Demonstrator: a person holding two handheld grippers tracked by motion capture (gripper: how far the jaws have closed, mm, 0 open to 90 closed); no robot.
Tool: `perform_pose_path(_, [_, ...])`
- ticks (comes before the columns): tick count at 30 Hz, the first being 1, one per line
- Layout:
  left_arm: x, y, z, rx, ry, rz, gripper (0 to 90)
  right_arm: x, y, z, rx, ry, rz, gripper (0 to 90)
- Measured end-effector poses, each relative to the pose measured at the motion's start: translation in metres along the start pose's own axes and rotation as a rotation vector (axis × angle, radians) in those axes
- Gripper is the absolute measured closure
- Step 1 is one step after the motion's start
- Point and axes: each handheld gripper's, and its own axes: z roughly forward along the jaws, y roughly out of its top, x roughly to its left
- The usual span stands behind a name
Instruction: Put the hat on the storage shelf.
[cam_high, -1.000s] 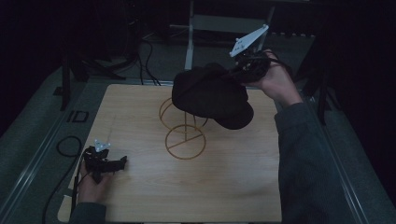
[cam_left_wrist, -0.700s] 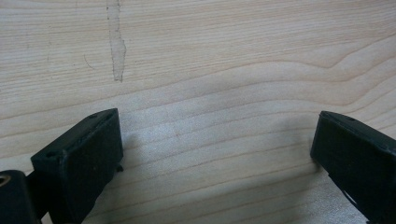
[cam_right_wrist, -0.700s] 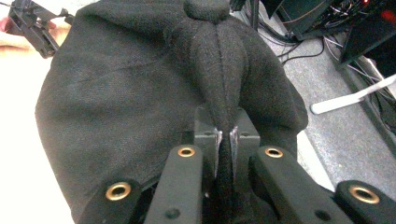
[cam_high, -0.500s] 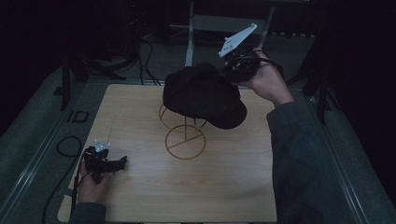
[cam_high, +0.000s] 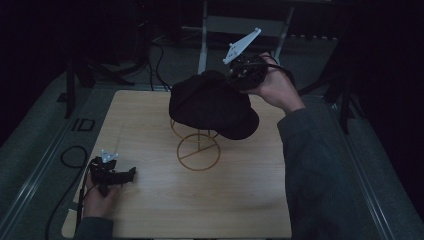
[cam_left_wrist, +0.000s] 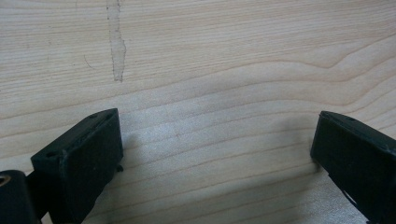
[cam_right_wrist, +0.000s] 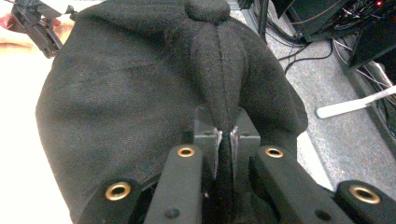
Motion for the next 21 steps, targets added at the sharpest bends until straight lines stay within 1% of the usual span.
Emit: perform_pose_path(21, [0.0,0.0,0.0,-0.002,0.0,-0.001,2.1,0.002,0.004,0.014,0.038,0.013,-0.011,83.7])
